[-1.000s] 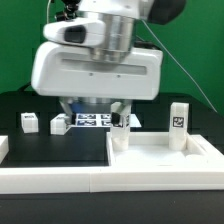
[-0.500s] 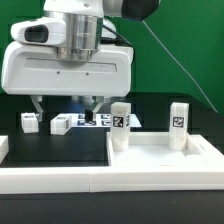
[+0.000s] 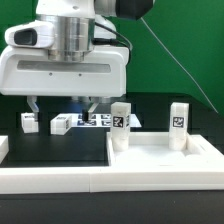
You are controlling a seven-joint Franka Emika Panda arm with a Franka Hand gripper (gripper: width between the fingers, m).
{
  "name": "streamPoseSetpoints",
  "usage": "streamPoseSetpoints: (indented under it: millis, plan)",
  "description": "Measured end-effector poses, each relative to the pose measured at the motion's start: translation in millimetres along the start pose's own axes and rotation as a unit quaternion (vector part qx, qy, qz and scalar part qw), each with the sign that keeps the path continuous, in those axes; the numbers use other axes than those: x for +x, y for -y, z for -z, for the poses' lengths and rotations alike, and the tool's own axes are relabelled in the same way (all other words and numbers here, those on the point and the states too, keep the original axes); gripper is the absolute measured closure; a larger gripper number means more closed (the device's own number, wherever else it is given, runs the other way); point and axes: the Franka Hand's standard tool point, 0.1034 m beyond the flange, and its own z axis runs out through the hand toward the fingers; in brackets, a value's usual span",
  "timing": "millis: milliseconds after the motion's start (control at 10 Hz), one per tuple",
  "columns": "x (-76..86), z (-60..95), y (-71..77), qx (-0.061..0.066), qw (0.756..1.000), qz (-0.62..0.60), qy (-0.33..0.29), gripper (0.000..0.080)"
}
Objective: Assemble square table
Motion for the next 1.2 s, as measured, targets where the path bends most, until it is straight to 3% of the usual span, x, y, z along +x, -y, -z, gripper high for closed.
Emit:
streamPoseSetpoints:
  millis: [300, 400, 800, 1000, 1200]
  plan:
    - [-34.4, -8.0, -11.9, 0.01, 0.999, -0.026, 0.016, 0.0151]
    - [-36.5, -12.4, -13.8, 0.002, 1.0, -0.027, 0.003, 0.0151]
    - [-39.7, -14.6, -14.5, 0.006, 0.999, -0.037, 0.007, 0.0151]
    - [-59.7, -23.2, -22.2, 0.022, 0.992, -0.126, 0.017, 0.0151]
    - [-79.7, -30.9, -12.3, 0.033, 0.984, -0.169, 0.036, 0.0151]
